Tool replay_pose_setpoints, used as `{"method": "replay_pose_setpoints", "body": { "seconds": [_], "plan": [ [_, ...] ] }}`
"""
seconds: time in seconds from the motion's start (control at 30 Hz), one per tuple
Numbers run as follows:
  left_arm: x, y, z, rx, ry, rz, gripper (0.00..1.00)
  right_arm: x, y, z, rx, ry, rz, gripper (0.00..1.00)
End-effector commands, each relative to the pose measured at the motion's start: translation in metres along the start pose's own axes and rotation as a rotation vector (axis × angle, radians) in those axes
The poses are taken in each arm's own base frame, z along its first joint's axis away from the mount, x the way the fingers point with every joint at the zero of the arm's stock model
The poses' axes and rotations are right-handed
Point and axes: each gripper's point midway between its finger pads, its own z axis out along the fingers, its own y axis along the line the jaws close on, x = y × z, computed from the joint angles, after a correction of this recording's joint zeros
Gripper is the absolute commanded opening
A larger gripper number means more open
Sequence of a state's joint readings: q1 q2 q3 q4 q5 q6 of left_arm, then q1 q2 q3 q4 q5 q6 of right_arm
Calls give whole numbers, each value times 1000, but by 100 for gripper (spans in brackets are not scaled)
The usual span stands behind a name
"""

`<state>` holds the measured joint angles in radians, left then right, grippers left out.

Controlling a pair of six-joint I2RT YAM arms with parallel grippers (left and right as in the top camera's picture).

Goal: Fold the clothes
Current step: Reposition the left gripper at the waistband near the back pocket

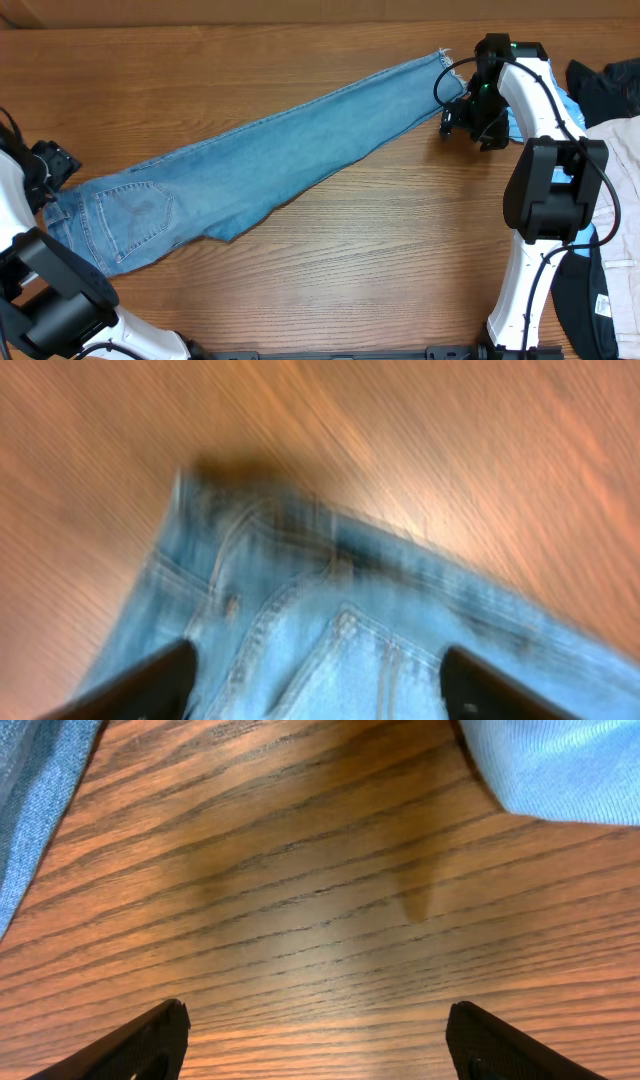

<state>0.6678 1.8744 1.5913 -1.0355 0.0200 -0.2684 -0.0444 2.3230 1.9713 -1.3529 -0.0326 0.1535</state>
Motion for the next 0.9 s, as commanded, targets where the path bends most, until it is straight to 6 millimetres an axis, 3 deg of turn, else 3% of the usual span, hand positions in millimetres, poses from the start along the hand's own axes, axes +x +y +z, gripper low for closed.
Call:
{"method": "replay_pose_setpoints", "body": {
  "seconds": [0.0, 0.13, 0.3, 0.43, 0.57, 0.7, 0.87],
  "plan": [
    [18, -1, -18, 13, 94, 5, 93, -7, 4, -6, -21, -26, 2, 87],
    [61, 17, -15, -72, 259, -29, 99, -9, 4, -6, -23, -36, 1, 88],
    [107, 21, 3, -101, 410, -23, 99, -10, 4, -6, -23, -38, 1, 89],
    [146, 13, 33, -108, 480, 4, 98, -11, 5, -6, -24, -41, 1, 89],
    [168, 7, 67, -110, 454, 20, 95, -10, 4, -6, -23, -36, 1, 89],
    [170, 9, 97, -119, 362, 55, 86, -10, 4, -6, -23, -36, 1, 89],
    [128, 26, 104, -205, 189, 45, 70, -11, 5, -6, -25, -41, 1, 89]
  ]
}}
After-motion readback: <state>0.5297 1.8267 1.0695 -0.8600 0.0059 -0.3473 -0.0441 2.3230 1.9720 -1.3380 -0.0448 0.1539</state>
